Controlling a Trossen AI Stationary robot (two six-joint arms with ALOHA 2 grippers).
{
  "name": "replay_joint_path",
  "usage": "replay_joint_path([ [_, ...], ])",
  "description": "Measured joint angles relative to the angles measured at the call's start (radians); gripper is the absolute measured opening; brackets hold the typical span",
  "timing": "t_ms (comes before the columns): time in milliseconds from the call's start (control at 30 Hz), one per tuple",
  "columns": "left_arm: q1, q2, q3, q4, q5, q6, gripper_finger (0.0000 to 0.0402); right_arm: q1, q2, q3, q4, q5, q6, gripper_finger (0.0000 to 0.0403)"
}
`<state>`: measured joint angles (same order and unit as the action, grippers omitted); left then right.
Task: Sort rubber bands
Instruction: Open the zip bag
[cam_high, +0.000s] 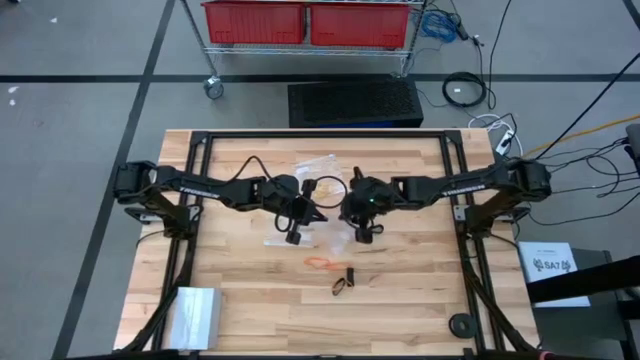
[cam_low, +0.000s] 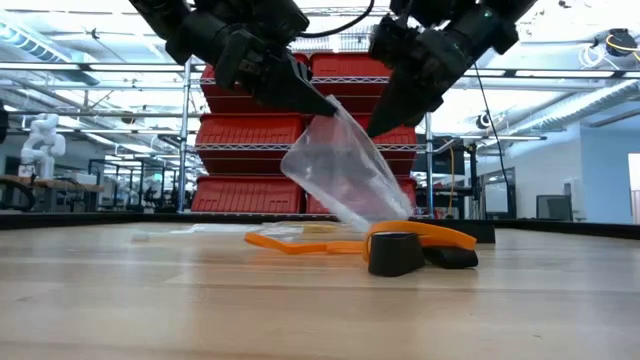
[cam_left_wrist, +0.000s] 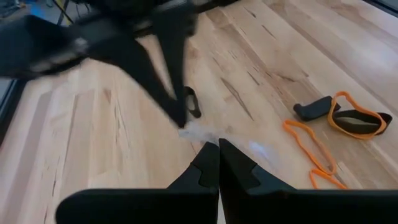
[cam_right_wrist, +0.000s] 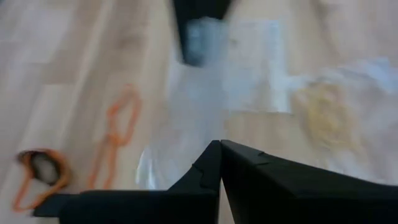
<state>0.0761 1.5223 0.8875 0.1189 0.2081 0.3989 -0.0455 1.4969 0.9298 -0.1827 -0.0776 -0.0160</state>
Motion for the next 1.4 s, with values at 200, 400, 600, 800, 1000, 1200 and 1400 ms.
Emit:
replay_joint_path([
  [200, 0.0, 0.0, 0.0, -0.002, 0.0, -0.013, 0.0, 0.002, 0.006, 0.0, 0.022, -0.057, 0.032, 0.0],
  [400, 0.003, 0.0, 0.0, -0.004, -0.003, -0.028, 0.0, 0.014, 0.006, 0.0, 0.057, -0.064, 0.08, 0.0],
  [600, 0.002, -0.001, 0.0, -0.005, -0.004, -0.029, 0.0, 0.037, 0.006, 0.0, 0.086, -0.083, 0.149, 0.0],
  [800, 0.002, -0.001, 0.0, -0.002, -0.007, -0.054, 0.0, 0.033, 0.024, 0.0, 0.15, -0.051, 0.25, 0.0006],
  [1000, -0.001, -0.001, 0.0, 0.0, -0.007, -0.054, 0.0, 0.033, 0.08, 0.0, 0.165, -0.026, 0.296, 0.0043],
  [1200, -0.001, -0.001, 0.0, 0.001, -0.048, -0.054, 0.0, 0.041, 0.159, 0.0, 0.249, -0.025, 0.312, 0.0046],
  [1400, 0.0, -0.001, 0.0, -0.033, -0.087, -0.056, 0.0, 0.066, 0.114, -0.009, 0.197, 0.03, 0.282, 0.0004],
])
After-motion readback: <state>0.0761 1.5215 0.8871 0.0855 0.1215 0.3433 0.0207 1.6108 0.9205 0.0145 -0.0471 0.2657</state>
